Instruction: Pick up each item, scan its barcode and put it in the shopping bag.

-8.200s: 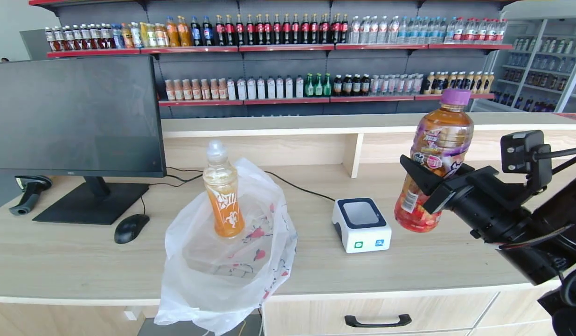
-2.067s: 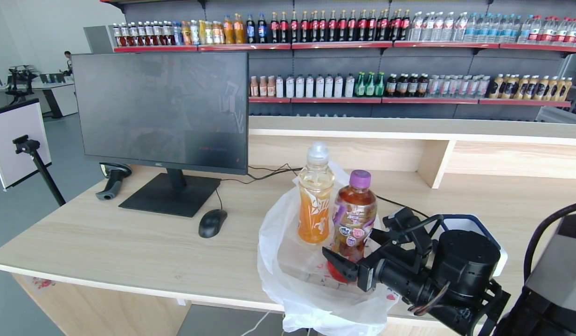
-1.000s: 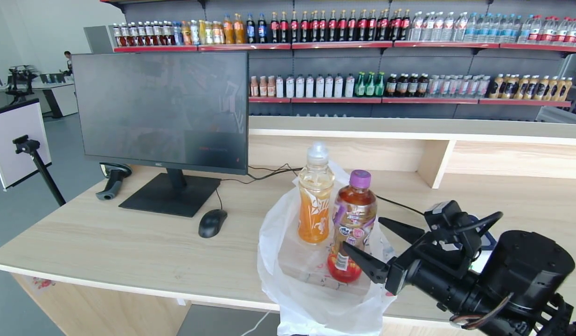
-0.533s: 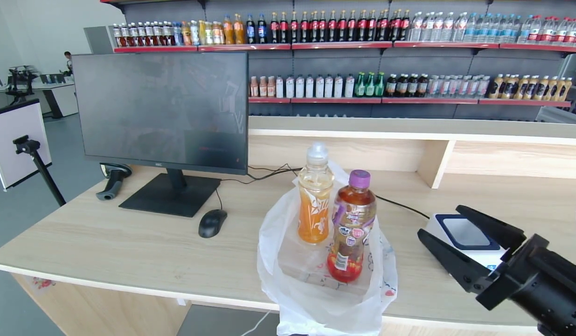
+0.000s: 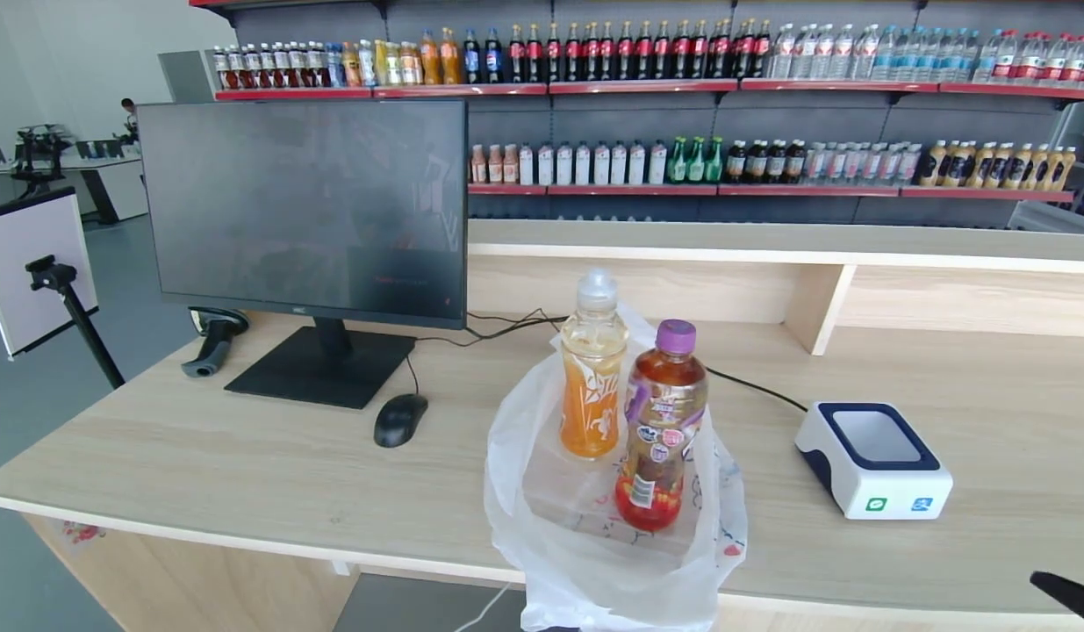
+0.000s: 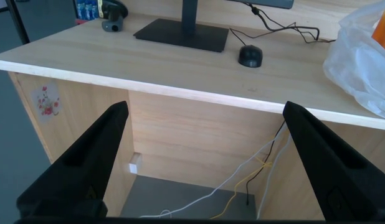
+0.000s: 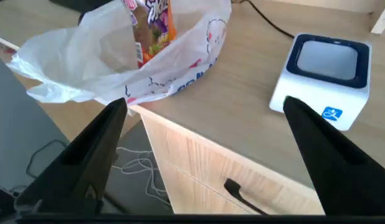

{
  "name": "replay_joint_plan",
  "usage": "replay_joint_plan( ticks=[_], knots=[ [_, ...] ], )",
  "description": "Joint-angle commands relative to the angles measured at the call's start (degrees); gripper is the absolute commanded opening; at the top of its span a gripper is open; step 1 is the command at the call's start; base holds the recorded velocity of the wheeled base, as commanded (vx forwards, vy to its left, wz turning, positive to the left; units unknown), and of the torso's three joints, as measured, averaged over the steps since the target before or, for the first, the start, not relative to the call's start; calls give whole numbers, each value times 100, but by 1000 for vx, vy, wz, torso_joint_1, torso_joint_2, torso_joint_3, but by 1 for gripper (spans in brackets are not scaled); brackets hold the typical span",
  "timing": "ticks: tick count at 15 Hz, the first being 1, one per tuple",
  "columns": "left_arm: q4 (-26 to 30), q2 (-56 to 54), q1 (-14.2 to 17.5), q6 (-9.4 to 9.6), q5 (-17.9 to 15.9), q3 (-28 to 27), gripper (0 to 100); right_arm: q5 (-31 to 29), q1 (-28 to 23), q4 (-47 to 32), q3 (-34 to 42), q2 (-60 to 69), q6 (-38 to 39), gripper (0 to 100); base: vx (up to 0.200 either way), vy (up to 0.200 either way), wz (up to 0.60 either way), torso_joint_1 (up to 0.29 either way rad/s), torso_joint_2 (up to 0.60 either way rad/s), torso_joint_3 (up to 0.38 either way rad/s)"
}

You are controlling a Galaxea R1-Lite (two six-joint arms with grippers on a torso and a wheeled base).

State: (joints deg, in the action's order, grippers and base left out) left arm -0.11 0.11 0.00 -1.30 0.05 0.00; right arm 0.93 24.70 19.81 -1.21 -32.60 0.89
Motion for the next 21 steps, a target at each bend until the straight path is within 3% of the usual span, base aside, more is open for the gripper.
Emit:
replay_joint_plan(
  ticks=[1, 5, 7, 11, 13, 16, 18, 19, 21],
  knots=[
    [-7, -2, 0, -1, 4, 0, 100, -57, -53, -2807, -415, 2741, -555, 100, 0, 0, 0, 0, 0, 0],
    [-7, -2, 0, -1, 4, 0, 100, -137, -114, -2807, -407, 2539, -230, 100, 0, 0, 0, 0, 0, 0],
    [2, -2, 0, -1, 4, 0, 100, -356, -378, -2807, -415, 2539, -265, 100, 0, 0, 0, 0, 0, 0],
    [-7, -2, 0, -1, 4, 0, 100, -400, -1283, -2807, -415, 2214, -230, 100, 0, 0, 0, 0, 0, 0],
    [-7, -2, 0, 7, 4, 0, 100, -427, -2109, -2807, -424, 1915, -353, 100, 0, 0, 0, 0, 0, 0],
    [-7, -2, 0, -1, 4, 0, 100, -374, -3155, -2807, -415, 2478, -80, 100, 0, 0, 0, 0, 0, 0],
    [2, -2, 0, -1, 4, 0, 100, -312, -3155, -2649, -301, 2724, -63, 100, 0, 0, 0, 0, 0, 0],
    [2, -2, 0, 7, 4, 0, 100, -295, -3155, -1999, 24, 2724, -98, 100, 0, 0, 0, 0, 0, 0],
    [2, -2, 0, -1, 4, 0, 100, 171, -3155, -1603, 103, 2724, -159, 100, 0, 0, 0, 0, 0, 0]
  ],
)
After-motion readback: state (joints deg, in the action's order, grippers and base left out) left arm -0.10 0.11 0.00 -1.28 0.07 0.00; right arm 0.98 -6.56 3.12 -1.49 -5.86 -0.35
